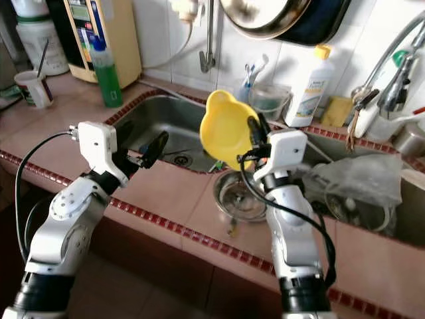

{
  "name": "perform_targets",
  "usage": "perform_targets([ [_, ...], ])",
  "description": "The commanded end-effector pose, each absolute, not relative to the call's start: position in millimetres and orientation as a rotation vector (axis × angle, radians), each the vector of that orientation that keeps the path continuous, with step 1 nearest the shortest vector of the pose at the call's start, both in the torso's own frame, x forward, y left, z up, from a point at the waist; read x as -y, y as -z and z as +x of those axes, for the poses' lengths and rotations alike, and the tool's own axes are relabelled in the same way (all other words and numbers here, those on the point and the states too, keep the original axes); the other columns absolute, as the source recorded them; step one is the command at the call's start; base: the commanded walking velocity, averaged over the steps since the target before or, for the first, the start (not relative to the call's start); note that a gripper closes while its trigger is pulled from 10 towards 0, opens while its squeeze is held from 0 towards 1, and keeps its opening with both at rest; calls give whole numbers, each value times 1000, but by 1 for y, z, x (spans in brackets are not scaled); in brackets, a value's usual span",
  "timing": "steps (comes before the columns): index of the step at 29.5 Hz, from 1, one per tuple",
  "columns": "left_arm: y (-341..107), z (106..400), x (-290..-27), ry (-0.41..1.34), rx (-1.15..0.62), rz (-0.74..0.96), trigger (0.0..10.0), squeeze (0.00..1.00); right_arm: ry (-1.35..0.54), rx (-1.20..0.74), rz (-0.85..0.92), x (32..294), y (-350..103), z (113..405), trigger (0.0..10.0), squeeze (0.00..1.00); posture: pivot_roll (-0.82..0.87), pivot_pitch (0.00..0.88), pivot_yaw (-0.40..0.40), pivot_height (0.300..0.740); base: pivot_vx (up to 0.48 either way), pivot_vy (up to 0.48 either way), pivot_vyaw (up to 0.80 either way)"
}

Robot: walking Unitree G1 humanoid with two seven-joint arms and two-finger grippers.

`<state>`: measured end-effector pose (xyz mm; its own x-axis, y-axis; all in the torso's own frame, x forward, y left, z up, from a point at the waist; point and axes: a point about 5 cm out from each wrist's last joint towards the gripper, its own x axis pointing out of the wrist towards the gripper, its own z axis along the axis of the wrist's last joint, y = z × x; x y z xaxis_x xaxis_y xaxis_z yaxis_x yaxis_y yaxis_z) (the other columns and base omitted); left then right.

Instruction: Kitchen organization

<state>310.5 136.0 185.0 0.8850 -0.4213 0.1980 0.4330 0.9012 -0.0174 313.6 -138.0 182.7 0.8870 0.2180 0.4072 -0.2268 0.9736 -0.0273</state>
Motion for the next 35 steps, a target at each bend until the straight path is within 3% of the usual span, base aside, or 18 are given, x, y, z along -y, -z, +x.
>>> perform_targets([
  [1, -189, 310, -137, 442, 203, -48, 10000, 0, -255, 453, 22, 133, -191, 314, 10000, 0, 8, 18, -25, 740, 0, 0, 0],
  [19, -189, 312, -137, 453, 185, -27, 10000, 0, -253, 446, 25, 131, -190, 314, 10000, 0, 10, 36, -21, 740, 0, 0, 0],
  [35, -189, 311, -137, 451, 181, -32, 10000, 0, -263, 439, 25, 130, -189, 314, 10000, 0, 12, 45, -23, 740, 282, 0, 0],
])
